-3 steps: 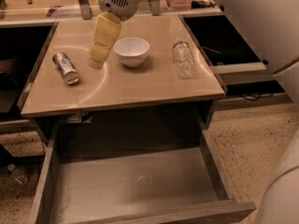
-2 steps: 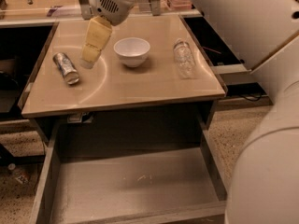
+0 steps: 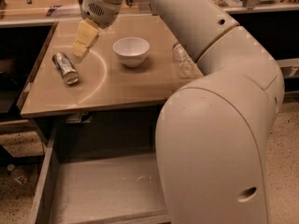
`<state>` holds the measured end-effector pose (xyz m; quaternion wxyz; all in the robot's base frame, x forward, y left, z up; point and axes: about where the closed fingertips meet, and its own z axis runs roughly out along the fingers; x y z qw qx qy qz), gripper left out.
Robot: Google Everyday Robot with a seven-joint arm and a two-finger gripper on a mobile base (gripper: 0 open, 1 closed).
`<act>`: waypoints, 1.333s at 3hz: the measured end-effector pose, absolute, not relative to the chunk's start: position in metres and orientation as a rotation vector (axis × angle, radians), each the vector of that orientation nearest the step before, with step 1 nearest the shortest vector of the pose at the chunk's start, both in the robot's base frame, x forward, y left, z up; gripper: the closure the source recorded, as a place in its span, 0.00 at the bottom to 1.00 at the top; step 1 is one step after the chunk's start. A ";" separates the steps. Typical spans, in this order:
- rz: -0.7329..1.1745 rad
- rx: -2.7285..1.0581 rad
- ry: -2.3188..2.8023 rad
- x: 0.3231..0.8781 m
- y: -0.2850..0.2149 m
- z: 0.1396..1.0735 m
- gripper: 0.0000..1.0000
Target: Place redbull can into top drawer
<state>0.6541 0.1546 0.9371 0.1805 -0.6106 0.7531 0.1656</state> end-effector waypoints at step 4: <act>0.671 -1.960 1.989 0.660 0.273 0.883 0.00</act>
Offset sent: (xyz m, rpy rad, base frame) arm 0.0041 0.0599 -0.0286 0.1068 0.0869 0.1240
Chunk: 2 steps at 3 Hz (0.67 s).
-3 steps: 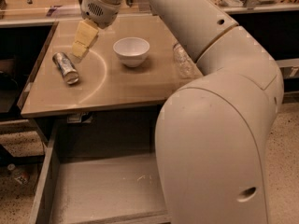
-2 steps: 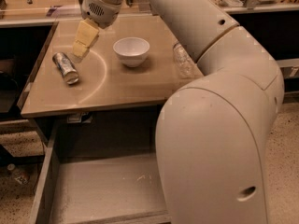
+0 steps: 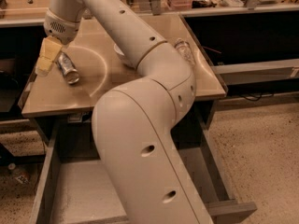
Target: Place redbull can into top drawer
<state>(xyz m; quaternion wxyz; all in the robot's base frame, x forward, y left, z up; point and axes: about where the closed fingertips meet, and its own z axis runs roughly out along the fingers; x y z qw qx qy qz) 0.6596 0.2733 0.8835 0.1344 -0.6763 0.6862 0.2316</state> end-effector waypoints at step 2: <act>0.696 -1.796 2.070 0.680 0.270 0.867 0.00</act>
Offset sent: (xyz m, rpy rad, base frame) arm 0.0196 -0.0228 -0.0469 0.0510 0.0726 -0.2591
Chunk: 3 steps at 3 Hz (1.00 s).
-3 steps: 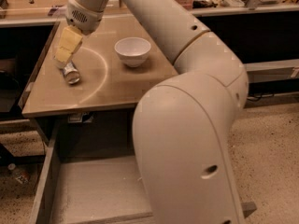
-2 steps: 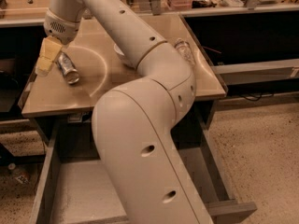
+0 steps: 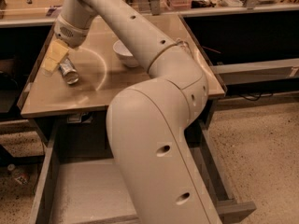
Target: Place redbull can into top drawer
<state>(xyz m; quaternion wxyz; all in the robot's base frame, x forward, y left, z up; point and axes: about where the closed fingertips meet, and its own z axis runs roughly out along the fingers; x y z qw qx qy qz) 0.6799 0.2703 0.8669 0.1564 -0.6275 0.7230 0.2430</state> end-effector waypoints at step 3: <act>0.772 -1.580 2.263 0.687 0.245 0.832 0.00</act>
Offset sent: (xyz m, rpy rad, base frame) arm 0.0016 -0.0401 -0.0443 -0.0129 0.1371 -0.2296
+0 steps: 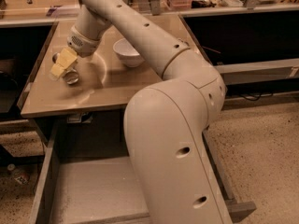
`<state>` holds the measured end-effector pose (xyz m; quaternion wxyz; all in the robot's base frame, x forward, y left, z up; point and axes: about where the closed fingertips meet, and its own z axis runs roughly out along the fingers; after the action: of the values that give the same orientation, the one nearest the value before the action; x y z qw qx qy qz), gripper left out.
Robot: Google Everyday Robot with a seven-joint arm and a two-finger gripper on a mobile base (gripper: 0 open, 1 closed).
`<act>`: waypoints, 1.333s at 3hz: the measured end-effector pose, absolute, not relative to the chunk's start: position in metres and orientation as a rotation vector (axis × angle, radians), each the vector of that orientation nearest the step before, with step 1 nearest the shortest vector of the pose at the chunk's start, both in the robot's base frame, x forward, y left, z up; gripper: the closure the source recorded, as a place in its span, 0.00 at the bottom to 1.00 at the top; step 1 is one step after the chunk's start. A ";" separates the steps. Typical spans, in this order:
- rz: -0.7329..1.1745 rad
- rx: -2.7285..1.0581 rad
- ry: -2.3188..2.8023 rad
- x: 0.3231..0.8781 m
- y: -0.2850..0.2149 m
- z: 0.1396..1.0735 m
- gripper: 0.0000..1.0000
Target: Place redbull can into top drawer
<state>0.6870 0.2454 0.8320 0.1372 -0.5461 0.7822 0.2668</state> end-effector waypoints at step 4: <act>0.686 -1.464 2.383 0.719 0.250 0.829 0.00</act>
Offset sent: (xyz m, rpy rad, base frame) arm 0.0290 -0.0096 0.0208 -0.0570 -0.0295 -0.1201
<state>0.7187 0.2498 0.8293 0.1307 -0.5040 0.8205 0.2361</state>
